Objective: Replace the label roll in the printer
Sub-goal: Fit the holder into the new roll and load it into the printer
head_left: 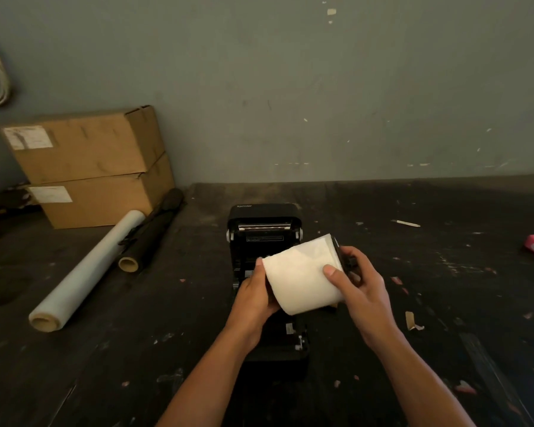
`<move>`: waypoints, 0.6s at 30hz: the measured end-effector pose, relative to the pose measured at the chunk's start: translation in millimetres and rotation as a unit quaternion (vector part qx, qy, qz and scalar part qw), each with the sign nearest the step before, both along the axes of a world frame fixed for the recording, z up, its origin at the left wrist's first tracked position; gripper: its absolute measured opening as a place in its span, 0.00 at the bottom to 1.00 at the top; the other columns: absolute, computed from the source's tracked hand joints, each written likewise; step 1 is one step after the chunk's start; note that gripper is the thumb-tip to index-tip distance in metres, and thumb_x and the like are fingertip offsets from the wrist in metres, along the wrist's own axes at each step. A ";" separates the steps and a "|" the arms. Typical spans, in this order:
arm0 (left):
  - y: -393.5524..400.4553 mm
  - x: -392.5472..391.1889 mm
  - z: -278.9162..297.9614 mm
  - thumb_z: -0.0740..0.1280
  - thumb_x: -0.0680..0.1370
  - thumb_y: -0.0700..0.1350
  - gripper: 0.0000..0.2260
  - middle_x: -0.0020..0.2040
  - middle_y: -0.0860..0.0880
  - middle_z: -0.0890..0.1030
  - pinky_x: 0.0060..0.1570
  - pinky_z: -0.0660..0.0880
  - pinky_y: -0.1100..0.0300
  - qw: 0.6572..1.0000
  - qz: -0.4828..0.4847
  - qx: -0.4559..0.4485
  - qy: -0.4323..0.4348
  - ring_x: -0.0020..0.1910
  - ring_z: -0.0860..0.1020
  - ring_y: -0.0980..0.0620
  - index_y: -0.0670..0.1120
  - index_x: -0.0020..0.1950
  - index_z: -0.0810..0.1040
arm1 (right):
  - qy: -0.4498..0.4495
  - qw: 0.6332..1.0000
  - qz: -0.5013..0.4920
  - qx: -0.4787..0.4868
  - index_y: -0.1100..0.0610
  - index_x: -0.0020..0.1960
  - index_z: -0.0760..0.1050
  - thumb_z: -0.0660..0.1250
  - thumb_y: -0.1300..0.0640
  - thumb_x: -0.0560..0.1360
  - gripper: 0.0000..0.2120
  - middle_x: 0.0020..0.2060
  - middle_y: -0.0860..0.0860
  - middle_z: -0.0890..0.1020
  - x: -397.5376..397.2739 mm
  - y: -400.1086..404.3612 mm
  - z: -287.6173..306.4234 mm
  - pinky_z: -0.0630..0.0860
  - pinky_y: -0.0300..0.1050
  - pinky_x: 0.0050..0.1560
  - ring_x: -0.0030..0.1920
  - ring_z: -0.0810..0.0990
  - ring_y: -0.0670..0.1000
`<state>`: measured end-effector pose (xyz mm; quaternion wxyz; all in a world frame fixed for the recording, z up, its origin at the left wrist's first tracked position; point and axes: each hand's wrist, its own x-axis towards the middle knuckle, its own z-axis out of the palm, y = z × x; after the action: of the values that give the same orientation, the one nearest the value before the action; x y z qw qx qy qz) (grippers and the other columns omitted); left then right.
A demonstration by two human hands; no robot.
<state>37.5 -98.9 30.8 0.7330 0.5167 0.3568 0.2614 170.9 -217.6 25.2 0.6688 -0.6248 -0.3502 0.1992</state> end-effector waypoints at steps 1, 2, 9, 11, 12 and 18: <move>1.5 -6.4 -1.4 0.57 0.81 0.58 0.18 0.55 0.45 0.82 0.47 0.81 0.52 0.999 0.011 -0.031 -0.018 0.52 0.82 0.48 0.49 0.63 0.76 | -0.021 1.000 0.006 -0.005 0.40 0.60 0.69 0.70 0.39 0.62 0.27 0.59 0.46 0.73 -4.4 2.6 -0.9 0.81 0.46 0.44 0.54 0.77 0.49; 2.6 -12.3 -4.2 0.58 0.80 0.58 0.18 0.54 0.45 0.82 0.43 0.82 0.54 0.998 0.013 -0.048 -0.030 0.50 0.83 0.48 0.49 0.62 0.76 | -0.038 0.999 0.010 -0.009 0.40 0.60 0.69 0.69 0.39 0.63 0.27 0.58 0.45 0.73 -9.2 5.3 -2.0 0.81 0.46 0.45 0.54 0.77 0.48; 22.3 -56.0 -17.7 0.56 0.72 0.69 0.32 0.54 0.45 0.83 0.43 0.81 0.55 0.994 -0.014 -0.089 -0.065 0.51 0.84 0.48 0.46 0.59 0.80 | -0.065 0.997 0.004 -0.036 0.42 0.63 0.68 0.69 0.35 0.61 0.32 0.58 0.42 0.73 -41.9 25.3 -7.5 0.79 0.46 0.48 0.55 0.76 0.47; 30.8 -67.1 -19.3 0.62 0.70 0.68 0.29 0.55 0.46 0.84 0.52 0.80 0.52 0.995 -0.051 -0.057 -0.061 0.54 0.83 0.48 0.48 0.59 0.80 | -0.035 0.999 0.001 -0.035 0.42 0.61 0.69 0.69 0.35 0.60 0.31 0.57 0.45 0.74 -48.2 29.2 -7.1 0.79 0.45 0.45 0.54 0.77 0.48; 33.6 -70.8 -20.6 0.66 0.69 0.64 0.26 0.55 0.47 0.84 0.53 0.80 0.52 0.996 -0.065 -0.030 -0.049 0.54 0.83 0.49 0.48 0.59 0.80 | -0.027 0.999 0.000 -0.036 0.42 0.61 0.69 0.69 0.35 0.61 0.30 0.57 0.46 0.74 -51.6 31.1 -7.5 0.79 0.45 0.43 0.54 0.77 0.49; 38.1 -72.1 -34.3 0.70 0.74 0.53 0.11 0.47 0.52 0.86 0.41 0.80 0.61 0.998 -0.050 0.015 -0.018 0.47 0.84 0.55 0.50 0.52 0.83 | -0.042 0.996 -0.031 -0.069 0.40 0.59 0.68 0.69 0.36 0.63 0.27 0.54 0.39 0.72 -74.1 40.2 -13.7 0.78 0.37 0.38 0.51 0.77 0.45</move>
<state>-34.6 -60.8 -3.4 0.7436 0.5404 0.3128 0.2390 96.8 -177.4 11.5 0.6143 -0.6880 -0.3439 0.1759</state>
